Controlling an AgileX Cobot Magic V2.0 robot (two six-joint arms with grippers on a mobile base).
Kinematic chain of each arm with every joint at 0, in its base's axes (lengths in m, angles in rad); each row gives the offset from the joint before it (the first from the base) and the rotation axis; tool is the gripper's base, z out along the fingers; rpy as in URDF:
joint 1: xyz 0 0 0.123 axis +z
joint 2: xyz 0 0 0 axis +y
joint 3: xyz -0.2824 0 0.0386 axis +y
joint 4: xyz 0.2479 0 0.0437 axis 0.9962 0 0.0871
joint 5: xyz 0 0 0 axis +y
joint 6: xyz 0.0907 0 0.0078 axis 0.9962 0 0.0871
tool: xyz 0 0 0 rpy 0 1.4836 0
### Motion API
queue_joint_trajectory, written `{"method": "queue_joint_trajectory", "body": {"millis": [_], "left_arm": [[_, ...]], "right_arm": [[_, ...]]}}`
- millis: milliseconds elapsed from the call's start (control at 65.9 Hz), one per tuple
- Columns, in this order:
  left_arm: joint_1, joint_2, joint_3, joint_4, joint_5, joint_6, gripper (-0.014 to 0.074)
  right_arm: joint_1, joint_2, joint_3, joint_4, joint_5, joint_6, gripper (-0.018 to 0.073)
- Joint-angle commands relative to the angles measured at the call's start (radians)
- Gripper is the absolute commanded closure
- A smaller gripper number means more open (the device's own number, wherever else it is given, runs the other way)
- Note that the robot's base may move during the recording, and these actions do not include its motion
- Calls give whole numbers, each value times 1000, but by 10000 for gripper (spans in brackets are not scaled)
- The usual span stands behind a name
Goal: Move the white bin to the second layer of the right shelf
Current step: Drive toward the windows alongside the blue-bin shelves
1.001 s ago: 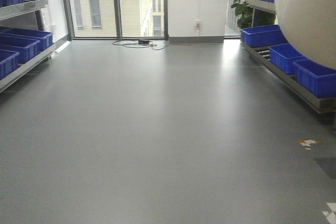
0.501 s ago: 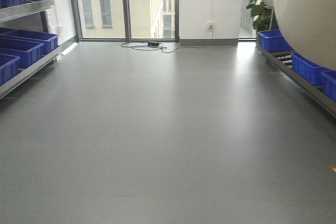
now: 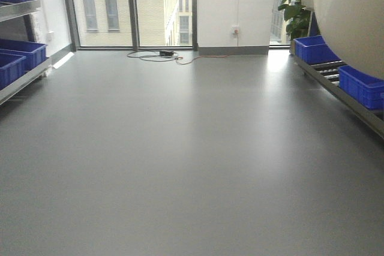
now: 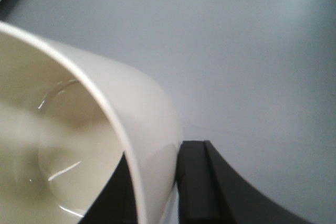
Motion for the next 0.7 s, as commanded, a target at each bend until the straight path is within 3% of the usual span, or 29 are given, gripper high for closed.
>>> {"method": "queue_joint_trajectory", "body": {"millis": [0,683], "left_arm": [[-7,-15,27,-1,-90,-10,512],[-7,-15,27,-1,-90,-10,512]], "right_arm": [[-5,-1,-31,-3,-87,-5,507],[-5,-1,-31,-3,-87,-5,507]]}}
